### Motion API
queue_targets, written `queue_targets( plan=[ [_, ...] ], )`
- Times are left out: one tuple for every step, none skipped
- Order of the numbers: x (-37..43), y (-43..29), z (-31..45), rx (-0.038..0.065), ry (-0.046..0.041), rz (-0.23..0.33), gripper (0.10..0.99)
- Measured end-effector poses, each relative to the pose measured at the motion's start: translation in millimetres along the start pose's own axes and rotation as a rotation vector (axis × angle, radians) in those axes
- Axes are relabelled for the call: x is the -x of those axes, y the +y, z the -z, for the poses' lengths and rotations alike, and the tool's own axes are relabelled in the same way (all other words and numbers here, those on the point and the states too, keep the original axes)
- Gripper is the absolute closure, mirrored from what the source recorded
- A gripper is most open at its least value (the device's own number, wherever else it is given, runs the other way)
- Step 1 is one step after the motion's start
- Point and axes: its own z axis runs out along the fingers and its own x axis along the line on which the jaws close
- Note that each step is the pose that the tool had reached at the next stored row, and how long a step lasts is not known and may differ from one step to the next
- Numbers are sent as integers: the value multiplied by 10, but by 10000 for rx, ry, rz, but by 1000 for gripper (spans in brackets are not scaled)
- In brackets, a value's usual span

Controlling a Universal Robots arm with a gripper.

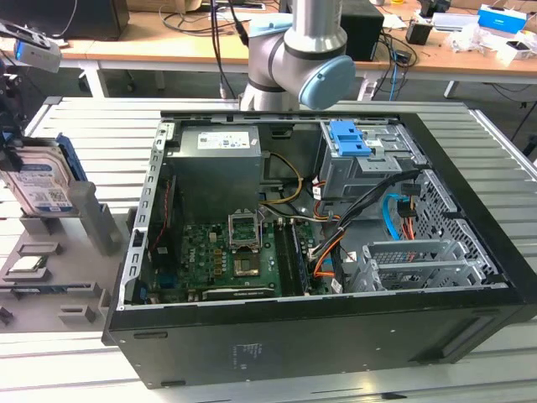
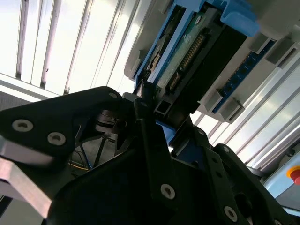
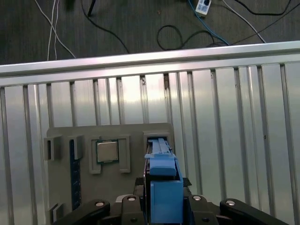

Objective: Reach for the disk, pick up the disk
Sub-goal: 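Pick up the disk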

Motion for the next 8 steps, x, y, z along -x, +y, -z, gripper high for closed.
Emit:
queue_targets(
  plan=[
    [-1,1,23,0,1,0,722],
    [-1,2,67,0,-1,1,722],
    [-2,3,88,-1,0,0,722],
    [-2,3,102,0,0,1,722],
    [-2,3,116,0,-1,1,722],
    [-2,4,134,0,0,1,722],
    [-3,5,151,0,0,1,722],
    [-3,5,173,0,0,1,722]
  ],
)
